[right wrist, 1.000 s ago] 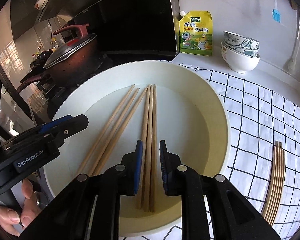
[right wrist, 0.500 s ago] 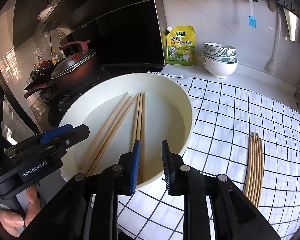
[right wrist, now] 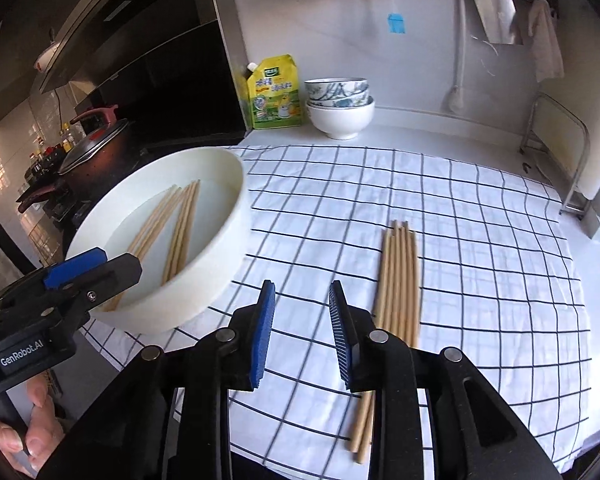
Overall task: Organize utensils
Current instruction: 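Move both open tools back to the chopstick row, then push one chopstick out of the row with the right tool while the left tool separates another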
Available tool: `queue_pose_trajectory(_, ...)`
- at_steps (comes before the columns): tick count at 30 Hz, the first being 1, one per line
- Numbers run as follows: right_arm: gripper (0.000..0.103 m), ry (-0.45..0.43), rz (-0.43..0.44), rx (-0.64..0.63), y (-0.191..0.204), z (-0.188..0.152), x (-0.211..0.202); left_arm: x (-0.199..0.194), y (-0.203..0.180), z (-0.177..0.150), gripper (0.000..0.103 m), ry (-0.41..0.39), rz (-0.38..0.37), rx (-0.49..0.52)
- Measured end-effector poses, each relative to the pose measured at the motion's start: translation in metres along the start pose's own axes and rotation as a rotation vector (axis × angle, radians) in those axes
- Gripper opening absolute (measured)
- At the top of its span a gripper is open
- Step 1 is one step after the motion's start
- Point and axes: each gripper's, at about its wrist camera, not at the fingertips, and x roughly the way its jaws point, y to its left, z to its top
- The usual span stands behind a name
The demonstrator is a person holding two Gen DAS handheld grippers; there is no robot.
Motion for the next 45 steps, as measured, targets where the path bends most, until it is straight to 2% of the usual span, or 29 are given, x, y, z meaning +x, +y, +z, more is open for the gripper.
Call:
queue_pose_trajectory(3,0.031,0.001,-0.032,0.030,-0.028,-0.010,-0.006,0.006,-0.021,-0.005,0.079,0.008,-0.015,0.023)
queue_pose_trajectory(7,0.034,0.007,-0.075,0.066,-0.061,-0.024,-0.012,0.014,-0.045,-0.011,0.080,0.022,-0.024,0.059)
queue_pose_trajectory(11,0.034,0.018,-0.101,0.093,-0.090,-0.036,-0.012,0.022,-0.064,-0.017,0.091,0.020,-0.016,0.083)
queue_pose_trajectory(15,0.038,0.030,-0.103,0.111,-0.108,-0.043,-0.006,0.035,-0.078,-0.020,0.092,0.048,-0.021,0.091)
queue_pose_trajectory(19,0.040,0.041,-0.091,0.116,-0.120,-0.048,0.004,0.047,-0.087,-0.025,0.092,0.057,0.008,0.090)
queue_pose_trajectory(25,0.041,0.075,-0.064,0.093,-0.126,-0.050,0.024,0.063,-0.091,-0.031,0.092,0.073,0.028,0.077)
queue_pose_trajectory(28,0.047,0.096,-0.045,0.066,-0.121,-0.049,0.034,0.068,-0.088,-0.031,0.092,0.071,0.053,0.066)
queue_pose_trajectory(32,0.047,0.110,-0.023,0.038,-0.111,-0.047,0.045,0.074,-0.081,-0.032,0.092,0.076,0.091,0.055)
queue_pose_trajectory(45,0.047,0.153,-0.059,-0.014,-0.103,-0.048,0.060,0.087,-0.075,-0.038,0.092,0.113,0.122,0.051)
